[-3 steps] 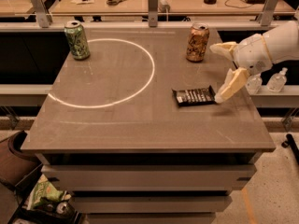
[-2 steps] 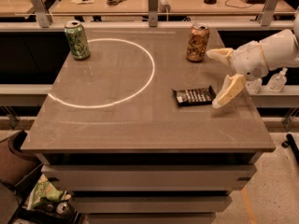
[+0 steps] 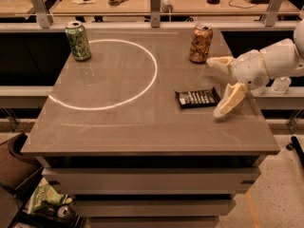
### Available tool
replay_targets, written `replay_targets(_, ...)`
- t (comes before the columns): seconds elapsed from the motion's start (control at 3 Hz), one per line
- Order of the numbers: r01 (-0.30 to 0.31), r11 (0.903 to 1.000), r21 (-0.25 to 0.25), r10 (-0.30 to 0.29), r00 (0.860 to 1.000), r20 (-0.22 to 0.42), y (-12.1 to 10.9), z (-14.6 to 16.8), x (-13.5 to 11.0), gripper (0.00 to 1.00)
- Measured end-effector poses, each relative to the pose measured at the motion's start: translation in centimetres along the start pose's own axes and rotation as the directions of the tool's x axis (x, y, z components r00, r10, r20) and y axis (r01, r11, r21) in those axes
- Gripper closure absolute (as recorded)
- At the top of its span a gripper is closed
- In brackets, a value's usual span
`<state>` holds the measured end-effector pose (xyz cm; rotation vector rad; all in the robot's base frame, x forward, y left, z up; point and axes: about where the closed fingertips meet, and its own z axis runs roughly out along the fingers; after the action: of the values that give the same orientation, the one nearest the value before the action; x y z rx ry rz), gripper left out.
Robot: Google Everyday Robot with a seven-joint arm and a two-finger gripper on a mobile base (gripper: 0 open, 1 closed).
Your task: Move rxbar chocolate near green can
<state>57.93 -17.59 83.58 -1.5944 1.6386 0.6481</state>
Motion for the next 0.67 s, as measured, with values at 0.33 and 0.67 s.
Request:
replay_targets(0.33, -0.002, 0.9998, -0.019, 0.002, 1.000, 0.001, 0.40, 0.65, 0.06, 0.00)
replay_targets(0.67, -0.008, 0.9987, -0.050, 0.008, 1.000, -0.008, 0.97, 1.46, 0.19, 0.00)
